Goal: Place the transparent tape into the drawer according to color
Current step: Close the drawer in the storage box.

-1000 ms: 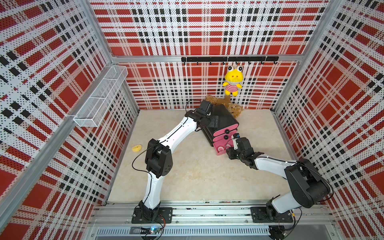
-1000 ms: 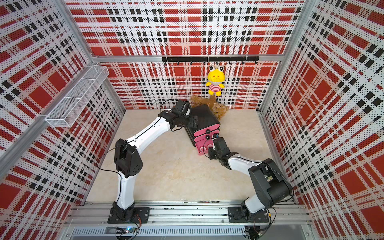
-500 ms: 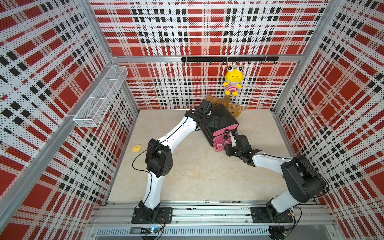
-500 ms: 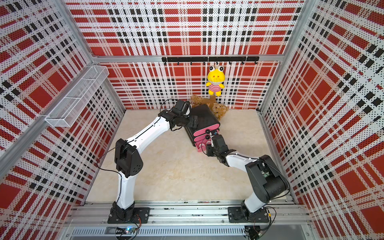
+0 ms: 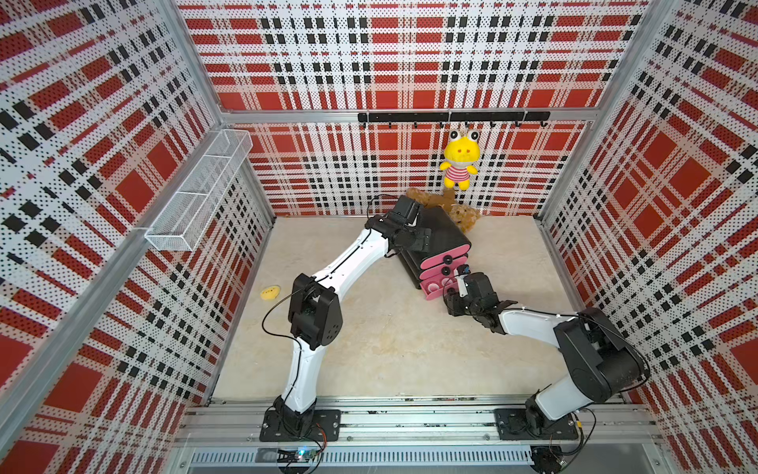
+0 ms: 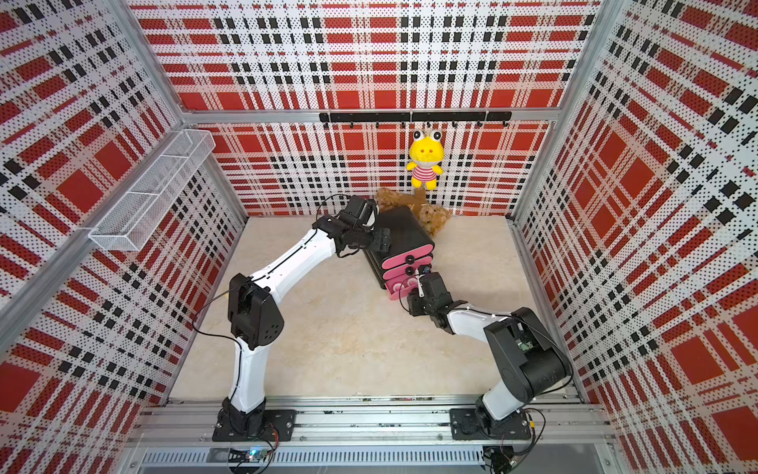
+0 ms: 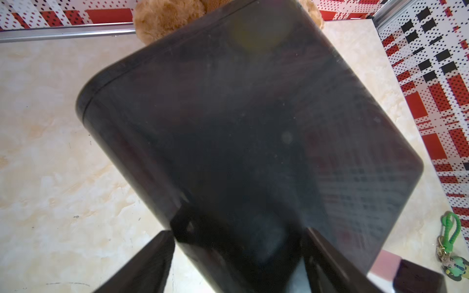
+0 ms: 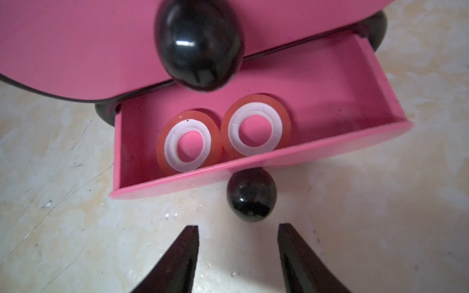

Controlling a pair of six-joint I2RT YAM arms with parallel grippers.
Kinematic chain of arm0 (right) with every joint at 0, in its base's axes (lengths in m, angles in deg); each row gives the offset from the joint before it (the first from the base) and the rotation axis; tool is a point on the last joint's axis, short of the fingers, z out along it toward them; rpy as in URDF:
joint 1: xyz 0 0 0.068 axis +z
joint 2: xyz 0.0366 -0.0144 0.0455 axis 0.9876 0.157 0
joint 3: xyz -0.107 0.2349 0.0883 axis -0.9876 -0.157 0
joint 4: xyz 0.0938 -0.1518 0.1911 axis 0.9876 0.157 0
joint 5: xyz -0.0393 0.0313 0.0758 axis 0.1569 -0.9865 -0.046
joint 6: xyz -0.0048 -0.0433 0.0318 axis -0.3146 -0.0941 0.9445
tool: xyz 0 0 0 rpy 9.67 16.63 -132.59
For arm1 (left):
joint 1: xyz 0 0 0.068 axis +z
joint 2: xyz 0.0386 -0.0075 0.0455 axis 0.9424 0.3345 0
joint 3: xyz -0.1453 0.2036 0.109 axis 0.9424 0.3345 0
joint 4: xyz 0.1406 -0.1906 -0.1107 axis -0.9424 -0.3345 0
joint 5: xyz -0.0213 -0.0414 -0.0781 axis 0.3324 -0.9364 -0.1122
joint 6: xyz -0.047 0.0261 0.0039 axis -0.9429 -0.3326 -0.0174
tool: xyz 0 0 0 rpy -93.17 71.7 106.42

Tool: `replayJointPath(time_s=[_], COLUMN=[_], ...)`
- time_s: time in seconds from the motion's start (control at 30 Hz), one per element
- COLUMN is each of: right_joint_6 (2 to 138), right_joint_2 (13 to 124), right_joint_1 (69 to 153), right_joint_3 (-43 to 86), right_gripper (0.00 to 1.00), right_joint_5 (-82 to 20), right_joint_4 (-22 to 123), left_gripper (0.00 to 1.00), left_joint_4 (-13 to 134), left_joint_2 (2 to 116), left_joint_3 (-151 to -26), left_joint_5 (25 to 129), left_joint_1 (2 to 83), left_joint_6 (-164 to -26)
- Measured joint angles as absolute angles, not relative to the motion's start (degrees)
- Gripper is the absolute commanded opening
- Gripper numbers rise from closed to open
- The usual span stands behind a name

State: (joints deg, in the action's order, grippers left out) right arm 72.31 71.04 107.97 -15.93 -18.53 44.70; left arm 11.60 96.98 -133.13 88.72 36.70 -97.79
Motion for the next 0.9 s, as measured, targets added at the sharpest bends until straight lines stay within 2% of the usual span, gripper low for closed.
replayJointPath(time_s=[0.73, 0.9], right_joint_6=[72.0, 72.42], right_joint_2=[79.15, 79.22], right_joint_1=[107.97, 107.99], right_joint_3=[-11.63, -12.98], right_gripper=[0.52, 0.6], right_joint_5=[-17.65, -17.21], right_joint_4=[37.78, 33.69], left_gripper=[0.83, 0.83], left_joint_4=[11.3, 11.25], left_joint_2=[97.35, 97.35], left_joint_3=[-133.77, -133.77], left_joint_5=[87.92, 87.89], left_joint_1=[37.0, 37.0], left_joint_6=[-96.81, -96.65])
